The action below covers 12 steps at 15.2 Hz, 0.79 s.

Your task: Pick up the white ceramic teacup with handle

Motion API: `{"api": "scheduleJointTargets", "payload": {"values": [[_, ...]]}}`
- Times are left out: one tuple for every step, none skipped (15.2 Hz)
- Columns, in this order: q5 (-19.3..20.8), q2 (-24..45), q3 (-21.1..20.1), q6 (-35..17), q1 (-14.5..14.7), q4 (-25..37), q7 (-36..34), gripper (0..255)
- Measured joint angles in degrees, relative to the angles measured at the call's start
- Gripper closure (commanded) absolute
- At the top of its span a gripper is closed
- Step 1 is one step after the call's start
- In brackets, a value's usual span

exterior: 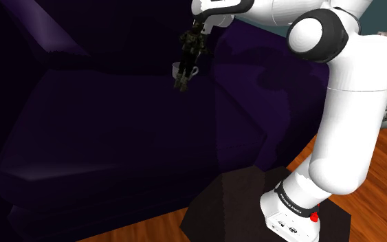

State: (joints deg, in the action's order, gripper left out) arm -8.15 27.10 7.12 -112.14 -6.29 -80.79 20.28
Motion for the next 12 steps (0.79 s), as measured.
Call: {"api": "scheduleJointTargets", "payload": {"values": [[-0.1,-0.2,0.1,-0.2,-0.1,-0.4,0.2,255],[0.0,-0.2,0.1,0.5,-0.1,-0.3,0.1,255],[0.1,-0.3,0.2,1.0,-0.1,-0.4,0.2,255],[0.2,0.0,0.2,1.7,-0.1,0.2,0.2,255],[0.3,-0.1,0.2,2.3,-0.1,0.2,0.2,255],[0.4,0.0,0.2,2.9,-0.1,0.5,0.1,255],[0.4,0.1,0.3,3.7,-0.1,1.1,0.0,255],[0.5,0.0,0.3,4.3,-0.1,1.5,0.0,255],[0.5,0.1,0.3,5.2,-0.1,2.4,-0.2,255],[0.6,-0.2,0.3,5.7,-0.1,2.6,-0.2,255],[0.6,0.0,0.3,6.4,-0.1,3.5,-0.3,255],[0.6,0.0,0.3,7.3,-0.3,4.4,-0.2,255]]}}
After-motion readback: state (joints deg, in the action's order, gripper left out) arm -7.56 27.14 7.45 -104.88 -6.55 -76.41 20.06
